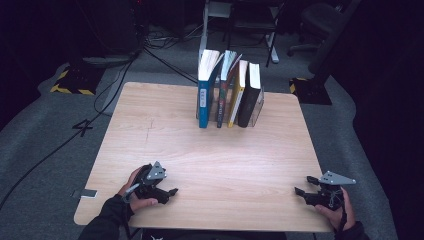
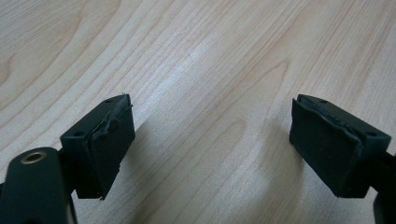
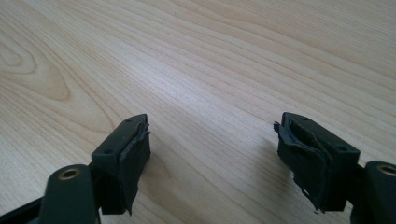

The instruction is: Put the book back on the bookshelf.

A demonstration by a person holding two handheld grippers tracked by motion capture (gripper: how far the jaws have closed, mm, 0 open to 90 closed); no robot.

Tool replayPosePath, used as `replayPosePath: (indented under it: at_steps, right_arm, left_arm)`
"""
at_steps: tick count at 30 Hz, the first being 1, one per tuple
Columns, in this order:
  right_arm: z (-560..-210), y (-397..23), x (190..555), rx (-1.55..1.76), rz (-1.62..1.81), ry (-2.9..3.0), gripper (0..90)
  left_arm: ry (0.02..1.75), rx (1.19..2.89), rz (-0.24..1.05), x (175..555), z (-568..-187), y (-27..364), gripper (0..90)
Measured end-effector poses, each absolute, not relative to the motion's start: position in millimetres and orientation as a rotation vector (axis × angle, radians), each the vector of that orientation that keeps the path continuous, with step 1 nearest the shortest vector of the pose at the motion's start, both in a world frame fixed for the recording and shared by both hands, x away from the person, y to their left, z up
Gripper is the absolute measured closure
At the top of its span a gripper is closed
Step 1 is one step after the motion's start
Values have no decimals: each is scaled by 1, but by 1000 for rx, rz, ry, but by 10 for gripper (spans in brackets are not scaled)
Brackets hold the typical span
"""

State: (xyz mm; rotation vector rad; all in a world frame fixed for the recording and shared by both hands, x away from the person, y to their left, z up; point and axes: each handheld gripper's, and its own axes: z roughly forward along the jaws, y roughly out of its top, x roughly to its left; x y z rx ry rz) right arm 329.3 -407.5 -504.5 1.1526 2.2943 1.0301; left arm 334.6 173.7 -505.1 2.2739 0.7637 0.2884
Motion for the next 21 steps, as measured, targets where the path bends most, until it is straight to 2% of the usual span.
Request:
replayPosePath:
  at_steps: [21]
  right_arm:
    - [-505, -407, 329, 1163, 1025, 2289, 242]
  left_arm:
    - [759, 2276, 286, 336, -505, 173, 141]
